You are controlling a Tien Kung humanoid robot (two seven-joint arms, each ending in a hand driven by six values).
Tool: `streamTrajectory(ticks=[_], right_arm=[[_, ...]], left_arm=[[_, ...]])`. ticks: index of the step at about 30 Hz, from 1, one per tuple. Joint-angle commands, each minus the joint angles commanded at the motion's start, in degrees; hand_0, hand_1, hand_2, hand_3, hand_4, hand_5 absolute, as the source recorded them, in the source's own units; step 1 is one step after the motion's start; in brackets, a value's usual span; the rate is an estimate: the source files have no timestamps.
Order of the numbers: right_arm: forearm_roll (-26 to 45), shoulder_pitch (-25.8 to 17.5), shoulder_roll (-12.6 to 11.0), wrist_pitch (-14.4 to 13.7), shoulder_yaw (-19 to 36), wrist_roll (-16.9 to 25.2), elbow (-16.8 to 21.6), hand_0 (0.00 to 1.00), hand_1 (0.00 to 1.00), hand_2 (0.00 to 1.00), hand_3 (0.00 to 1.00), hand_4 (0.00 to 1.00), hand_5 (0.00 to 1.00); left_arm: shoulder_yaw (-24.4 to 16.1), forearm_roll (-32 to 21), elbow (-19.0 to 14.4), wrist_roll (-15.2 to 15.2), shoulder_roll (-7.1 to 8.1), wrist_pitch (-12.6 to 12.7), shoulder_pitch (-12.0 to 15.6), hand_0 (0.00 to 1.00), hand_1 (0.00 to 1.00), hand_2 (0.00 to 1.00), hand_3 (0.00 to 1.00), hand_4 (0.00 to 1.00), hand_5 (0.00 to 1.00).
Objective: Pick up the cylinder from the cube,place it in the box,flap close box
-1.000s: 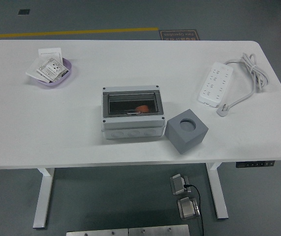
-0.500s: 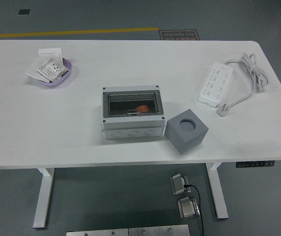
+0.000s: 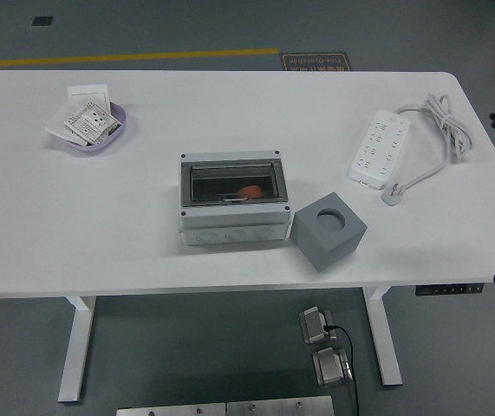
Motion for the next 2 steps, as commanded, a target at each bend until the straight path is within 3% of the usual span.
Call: streamTrajectory(ticks=[2], right_arm=[[-0.15,-0.02,0.04,0.24,0.03,-0.1,-0.02,0.715,0.646,0.718,0.678,0.991,0.878]], left_arm=[[-0.03,-0.12,0.0,0.04,0.03,0.01,0.03,0.75,0.768,0.727,0.684,0.727,0.491]])
